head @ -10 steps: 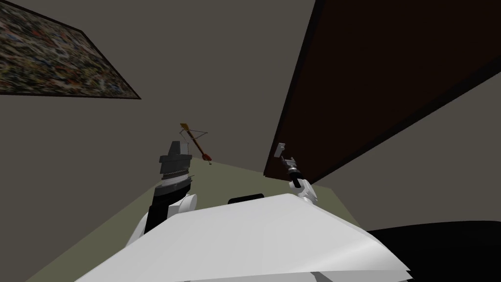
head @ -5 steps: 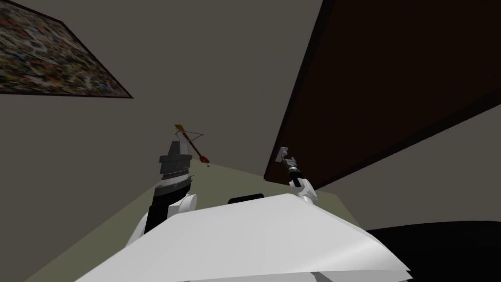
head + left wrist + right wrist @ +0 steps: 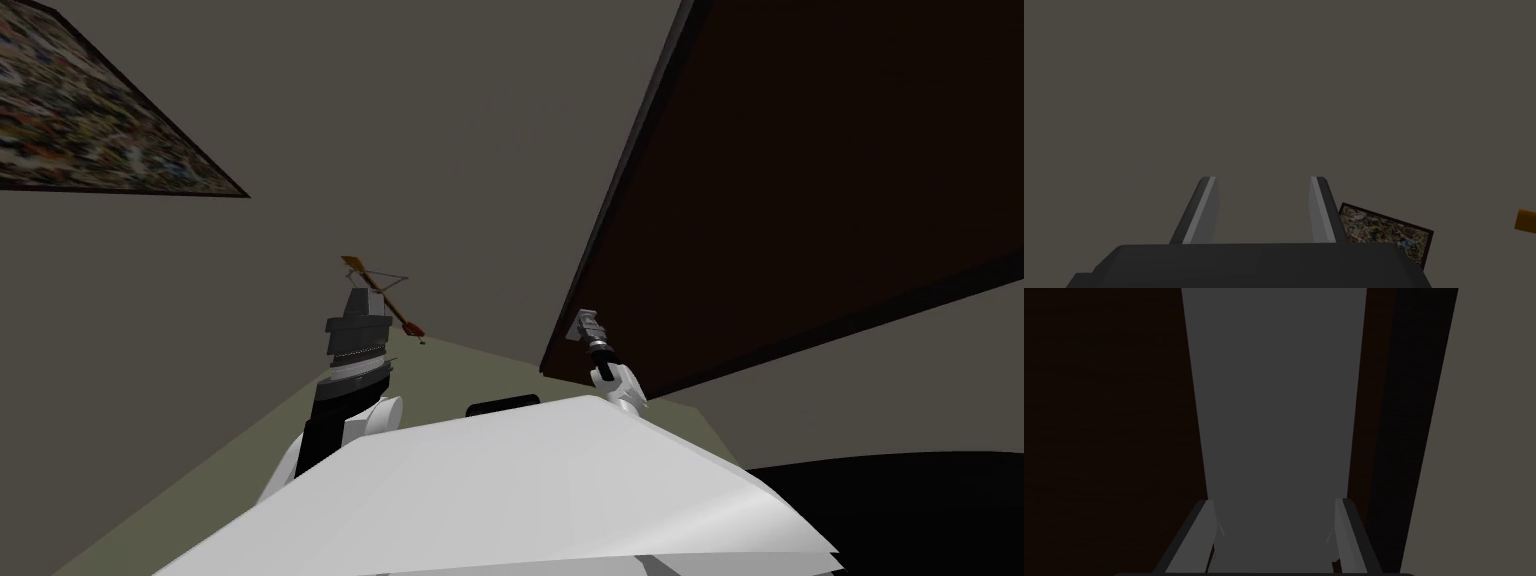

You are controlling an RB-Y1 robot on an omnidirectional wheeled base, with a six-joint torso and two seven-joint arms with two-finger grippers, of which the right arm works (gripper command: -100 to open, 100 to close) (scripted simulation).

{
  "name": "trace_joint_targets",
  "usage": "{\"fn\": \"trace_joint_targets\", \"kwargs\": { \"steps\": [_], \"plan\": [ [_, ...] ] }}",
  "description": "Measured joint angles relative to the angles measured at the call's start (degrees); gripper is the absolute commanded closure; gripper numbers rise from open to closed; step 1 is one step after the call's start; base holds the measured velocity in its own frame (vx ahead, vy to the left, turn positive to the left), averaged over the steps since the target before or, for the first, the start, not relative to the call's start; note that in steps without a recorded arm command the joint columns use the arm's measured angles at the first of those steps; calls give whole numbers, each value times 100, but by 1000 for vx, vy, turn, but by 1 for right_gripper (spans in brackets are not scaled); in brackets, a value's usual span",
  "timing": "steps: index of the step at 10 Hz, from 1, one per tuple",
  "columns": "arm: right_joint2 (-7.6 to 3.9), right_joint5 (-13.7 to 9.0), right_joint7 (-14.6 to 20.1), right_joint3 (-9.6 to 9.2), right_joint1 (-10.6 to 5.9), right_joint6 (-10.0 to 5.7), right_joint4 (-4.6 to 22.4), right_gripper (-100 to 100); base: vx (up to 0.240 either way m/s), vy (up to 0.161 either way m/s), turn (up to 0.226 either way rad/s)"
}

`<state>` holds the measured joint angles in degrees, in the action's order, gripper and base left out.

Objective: Pull the door open

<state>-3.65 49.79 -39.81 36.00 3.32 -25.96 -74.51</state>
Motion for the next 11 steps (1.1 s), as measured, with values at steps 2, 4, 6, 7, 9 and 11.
{"fn": "trace_joint_targets", "kwargs": {
  "steps": [2,4,6,7,9,11],
  "plan": [
    [2,4,-1,-6,4,3,9,100,-22,3,7],
    [9,7,-2,-12,11,3,18,100,-3,1,0],
    [2,-103,53,-48,41,3,-2,100,-44,-21,50],
    [-11,-241,150,-110,71,11,-38,100,-68,-29,59],
    [-14,-525,313,-206,104,-10,-62,100,-66,-24,50],
    [-42,-868,532,-338,183,-44,-111,100,-73,-34,55]
  ]
}}
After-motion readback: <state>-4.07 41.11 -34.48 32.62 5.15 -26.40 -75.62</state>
